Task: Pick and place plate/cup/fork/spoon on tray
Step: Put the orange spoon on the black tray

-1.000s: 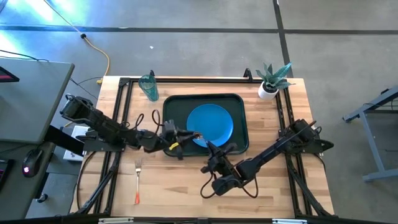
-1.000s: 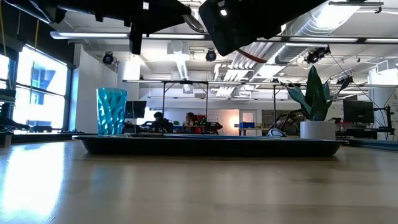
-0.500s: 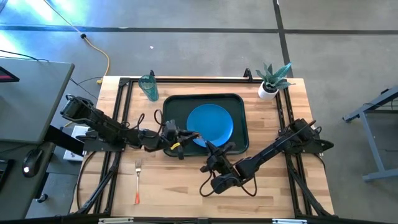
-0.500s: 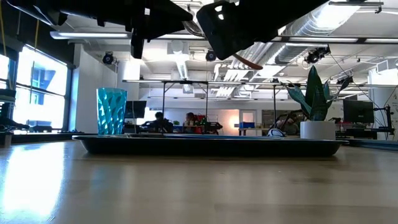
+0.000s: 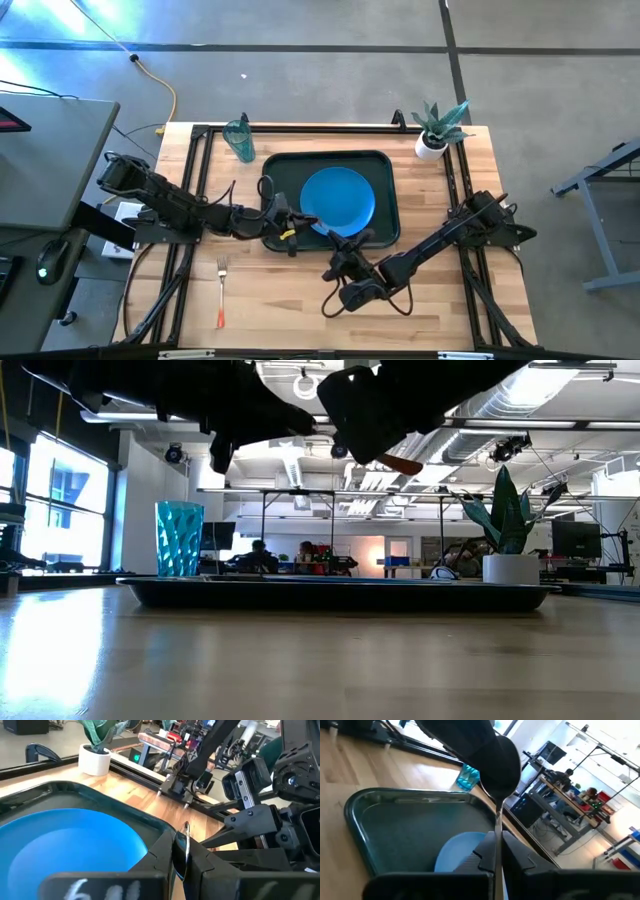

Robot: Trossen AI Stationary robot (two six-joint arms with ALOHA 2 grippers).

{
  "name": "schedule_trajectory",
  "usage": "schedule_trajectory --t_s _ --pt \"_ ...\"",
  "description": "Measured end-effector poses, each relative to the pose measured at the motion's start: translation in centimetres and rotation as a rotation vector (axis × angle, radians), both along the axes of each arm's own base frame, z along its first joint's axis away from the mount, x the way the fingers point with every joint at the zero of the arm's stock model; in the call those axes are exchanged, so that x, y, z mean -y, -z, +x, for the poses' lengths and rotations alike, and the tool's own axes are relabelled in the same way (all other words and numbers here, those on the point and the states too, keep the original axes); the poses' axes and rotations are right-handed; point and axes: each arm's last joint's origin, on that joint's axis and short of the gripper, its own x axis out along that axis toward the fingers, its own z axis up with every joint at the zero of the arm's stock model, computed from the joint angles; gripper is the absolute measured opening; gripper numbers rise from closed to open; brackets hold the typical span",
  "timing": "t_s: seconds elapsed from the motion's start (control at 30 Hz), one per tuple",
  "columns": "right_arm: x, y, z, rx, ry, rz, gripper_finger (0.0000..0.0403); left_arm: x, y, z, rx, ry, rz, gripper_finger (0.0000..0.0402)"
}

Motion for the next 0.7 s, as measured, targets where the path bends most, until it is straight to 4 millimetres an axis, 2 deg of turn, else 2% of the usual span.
schedule_trajectory --t_s 0.17,0.33,0.53,0.7 --pt "0.1 0.0 0.1 0.013 -0.007 0.024 0.0019 0.1 0.0 0.0 -0.010 0.021 0.028 0.0005" --pt "-0.1 0.0 0.4 0.066 -0.080 0.168 0.0045 -0.2 -0.3 -0.5 -0.068 0.112 0.045 0.0003" --pt "-0.1 0.1 0.7 0.082 -0.153 0.301 0.0084 -1.7 -1.6 -2.5 -0.171 0.092 0.044 0.0003" --pt "-0.4 0.2 0.7 0.098 -0.185 0.371 0.0109 -3.8 -3.4 -4.6 -0.242 0.069 0.031 0.0003"
